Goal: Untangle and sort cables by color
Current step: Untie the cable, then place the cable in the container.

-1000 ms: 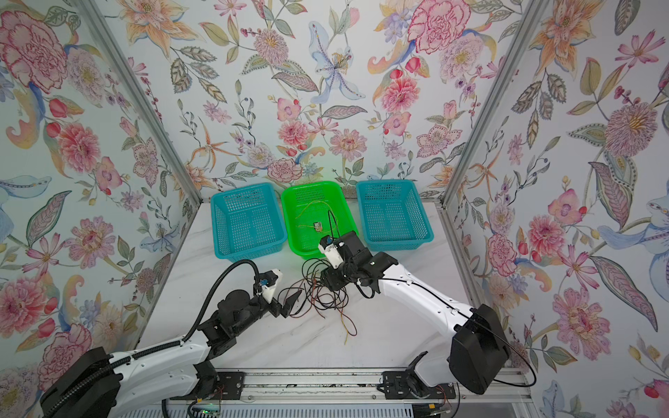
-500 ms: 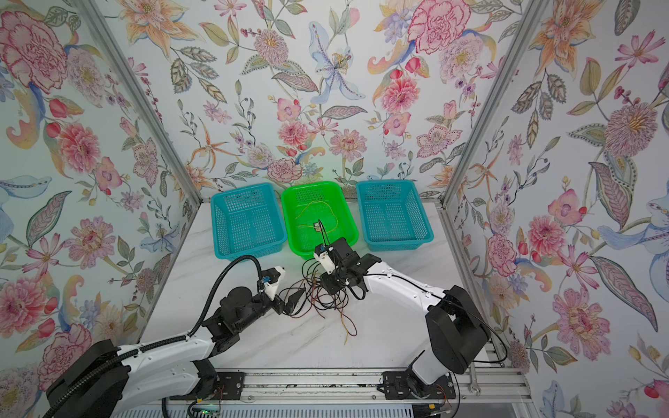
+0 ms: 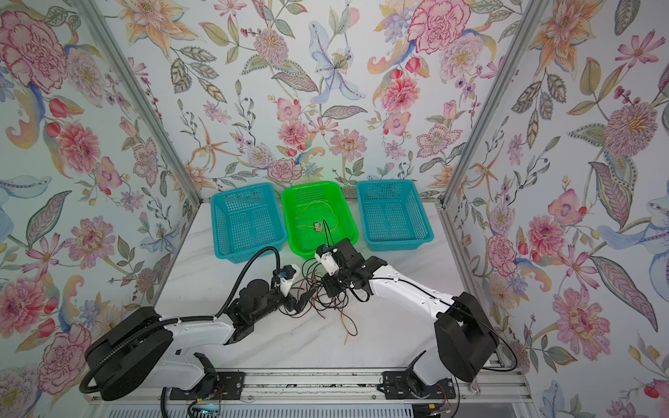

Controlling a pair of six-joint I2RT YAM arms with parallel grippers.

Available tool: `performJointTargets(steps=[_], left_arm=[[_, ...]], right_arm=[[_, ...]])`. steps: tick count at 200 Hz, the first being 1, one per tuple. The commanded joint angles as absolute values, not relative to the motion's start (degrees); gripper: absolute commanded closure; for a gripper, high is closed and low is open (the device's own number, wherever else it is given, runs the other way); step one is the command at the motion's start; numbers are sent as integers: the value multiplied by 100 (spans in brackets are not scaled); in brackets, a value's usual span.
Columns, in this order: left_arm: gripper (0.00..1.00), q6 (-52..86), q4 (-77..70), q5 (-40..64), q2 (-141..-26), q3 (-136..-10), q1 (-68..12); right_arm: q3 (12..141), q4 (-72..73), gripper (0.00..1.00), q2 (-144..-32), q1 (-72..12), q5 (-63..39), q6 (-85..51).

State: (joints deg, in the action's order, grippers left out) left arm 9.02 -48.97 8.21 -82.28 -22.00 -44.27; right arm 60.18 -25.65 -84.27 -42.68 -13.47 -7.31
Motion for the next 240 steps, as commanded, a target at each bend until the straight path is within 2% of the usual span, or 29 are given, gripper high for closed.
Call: performJointTargets(steps=[1, 52, 139, 176, 195, 240], left_arm=[[1, 993, -5447, 967, -8705, -2524, -4473], [1, 1017, -5695, 767, -10012, -3060, -4692], [2, 1097, -6137, 805, -10691, -2872, -4811], [3, 1134, -6283, 857, -10782, -2723, -4859], [3, 1142, -6328, 895, -10715, -2604, -4882], [3, 1272, -6270, 1123, -9949, -2266, -4898]], right_arm=[[6041, -2671, 100, -8096, -4314, -1794, -940], [6509, -3116, 100, -7562, -4440, -2069, -988], [8289, -3886, 100, -6987, -4039, -2120, -810], [9244, -3955, 100, -6873, -3307, -2089, -773], [9693, -3949, 100, -6961, -2901, -1743, -745], [10500, -3946, 100, -8055, -1664, -1214, -717]])
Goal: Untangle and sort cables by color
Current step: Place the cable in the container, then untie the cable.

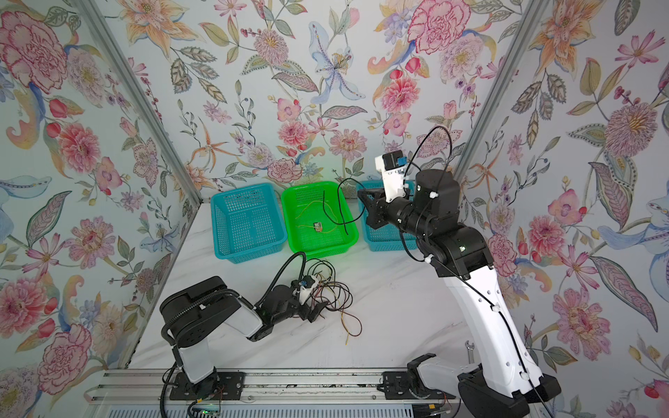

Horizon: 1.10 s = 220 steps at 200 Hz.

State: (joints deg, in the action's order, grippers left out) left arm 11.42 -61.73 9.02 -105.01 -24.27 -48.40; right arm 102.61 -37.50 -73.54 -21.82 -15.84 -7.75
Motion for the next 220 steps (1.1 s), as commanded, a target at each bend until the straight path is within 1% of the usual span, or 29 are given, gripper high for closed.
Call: performJointTargets(steps=[1, 32, 80, 105, 127, 132, 139, 144, 154, 159, 172, 185, 214, 220], left_arm=[[3, 1273, -6255, 1129, -9923, -2258, -4897], [1, 1257, -5652, 1299, -8893, -2178, -4905], [1, 1113, -4406, 1138, -7031, -2092, -4896], [1, 962, -3772, 787, -6207, -2035, -4892], [1, 831, -3440, 519, -5803, -1991, -4848], [1, 822, -3376, 487, -5744, -1982, -4828], [1, 818, -3329, 462, -5710, -1976, -4797], [1, 817, -3296, 449, -5712, -1965, -4778], [1, 826, -3278, 433, -5748, -1958, -4747], [1, 826, -3278, 424, -5787, -1960, -4738], [1, 839, -3298, 396, -5934, -1984, -4721], [1, 843, -3366, 422, -6084, -2004, -4720], [1, 884, -3665, 601, -6367, -2046, -4711], [3, 881, -3720, 671, -6445, -2071, -4707]], right_arm=[[10510, -3946, 100, -8093, -1636, -1200, -719], [11008, -3894, 100, -9356, -1071, -804, -704], [11947, -3898, 100, -11321, -713, -12, -686], [12063, -3909, 100, -12013, -677, 256, -667], [11923, -3902, 100, -12354, -650, 440, -703], [11872, -3903, 97, -12402, -650, 456, -710], [11797, -3902, 89, -12451, -642, 470, -718], [11754, -3902, 82, -12483, -637, 467, -720], [11663, -3902, 63, -12515, -625, 446, -727], [11619, -3904, 56, -12504, -624, 397, -716], [11529, -3891, 46, -12350, -649, 263, -662], [11340, -3763, 42, -12010, -714, 213, -583], [10551, -3444, 41, -10777, -996, 102, -458], [10355, -3372, 40, -10495, -1074, 88, -431]])
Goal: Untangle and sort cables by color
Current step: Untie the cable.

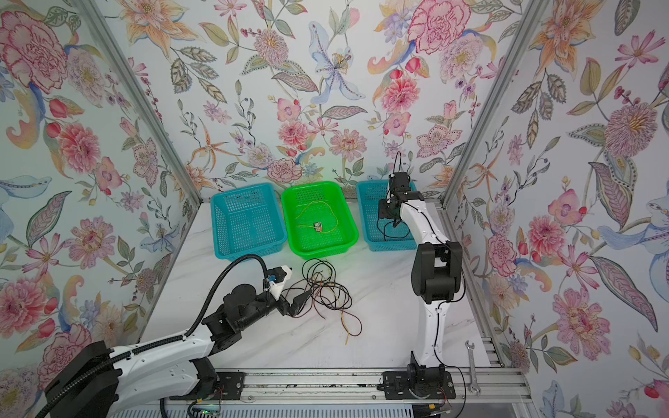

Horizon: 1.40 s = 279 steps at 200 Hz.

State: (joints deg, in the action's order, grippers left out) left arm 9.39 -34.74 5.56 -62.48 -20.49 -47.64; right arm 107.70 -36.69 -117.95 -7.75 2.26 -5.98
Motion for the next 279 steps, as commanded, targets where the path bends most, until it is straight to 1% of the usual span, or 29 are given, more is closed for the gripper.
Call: performJointTargets(steps=[1, 9, 42, 66, 93, 121, 145, 174, 183, 212, 228, 238, 279], left_arm=[[3, 884, -3732, 683, -6461, -2072, -4704], [7, 879, -3808, 796, -6567, -2122, -4702], [28, 861, -3813, 1325, -7266, -2527, -4659], [35, 883, -3716, 1659, -7761, -2864, -4649], [43, 923, -3582, 1930, -8211, -3228, -4648], [52, 921, -3237, 1958, -8561, -3609, -4649], [59, 911, -2901, 1969, -8819, -3868, -4649], [59, 953, -2735, 1864, -8790, -3861, -4649], [57, 962, -2686, 1798, -8736, -3826, -4647], [46, 1036, -2454, 1572, -8534, -3732, -4649], [44, 1097, -2354, 1554, -8456, -3676, -4649], [44, 1128, -2329, 1555, -8430, -3627, -4649], [55, 1160, -2403, 1754, -8470, -3533, -4654]], right_arm=[[10301, -3365, 40, -10451, -1090, 88, -431], [9973, -3278, 40, -10089, -1229, 95, -407], [8577, -3149, 40, -8834, -1852, 190, -368], [7452, -2961, 41, -8097, -2268, 256, -553], [6501, -2912, 41, -7578, -2589, 354, -751], [5803, -2862, 41, -7202, -2797, 408, -928], [5495, -2834, 41, -7068, -2913, 424, -1025], [5314, -2709, 41, -7067, -3045, 348, -1041], [5278, -2649, 41, -7128, -3082, 311, -1030], [5231, -2450, 41, -7322, -3179, 231, -1015], [5282, -2389, 41, -7478, -3208, 174, -997], [5340, -2388, 41, -7591, -3233, 163, -974], [5502, -2384, 41, -7839, -3305, 132, -973]])
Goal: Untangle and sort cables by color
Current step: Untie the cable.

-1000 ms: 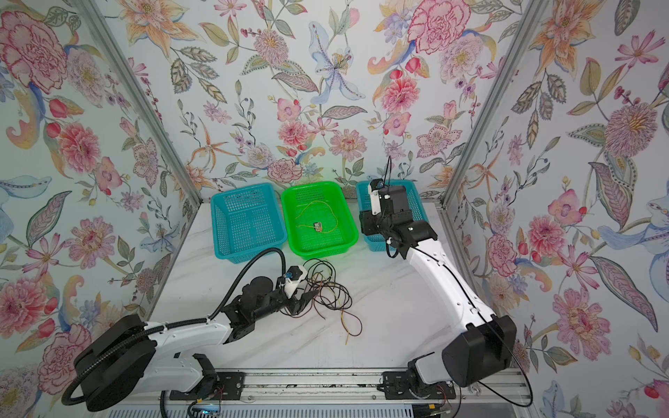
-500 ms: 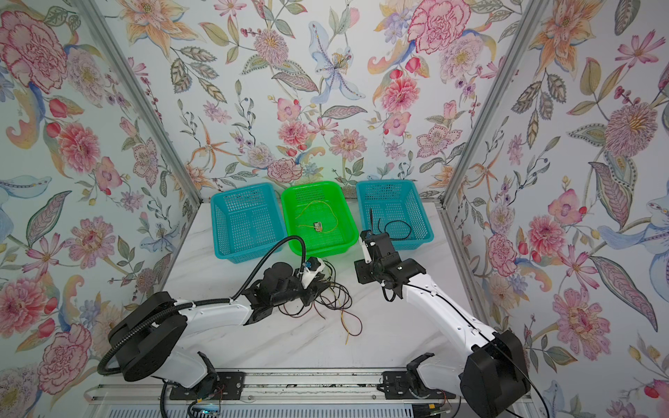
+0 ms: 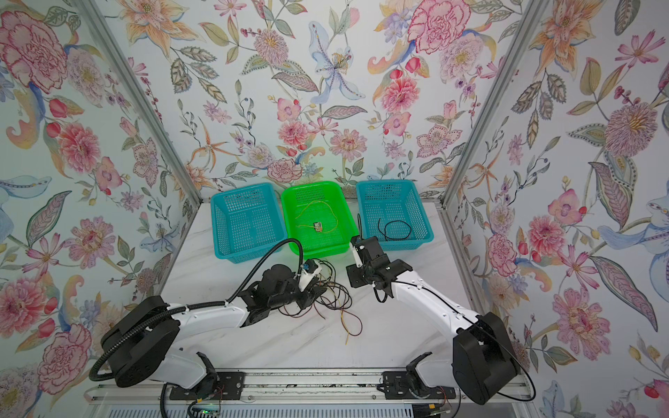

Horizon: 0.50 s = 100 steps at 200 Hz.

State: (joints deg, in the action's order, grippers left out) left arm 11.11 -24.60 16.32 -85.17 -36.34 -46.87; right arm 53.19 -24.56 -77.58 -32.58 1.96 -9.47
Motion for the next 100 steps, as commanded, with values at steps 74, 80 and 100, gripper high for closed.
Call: performJointTargets(steps=[74, 80, 100], left_arm=[[71, 1046, -2426, 2028, -8658, -3731, -4649], [73, 1039, -2428, 2043, -8684, -3742, -4649], [64, 1068, -2475, 2027, -8779, -3754, -4648]], right_arm=[[5207, -2351, 42, -7886, -3445, -453, -848], [5149, -2354, 41, -7871, -3458, -488, -837], [5026, -2351, 41, -7819, -3513, -535, -809]])
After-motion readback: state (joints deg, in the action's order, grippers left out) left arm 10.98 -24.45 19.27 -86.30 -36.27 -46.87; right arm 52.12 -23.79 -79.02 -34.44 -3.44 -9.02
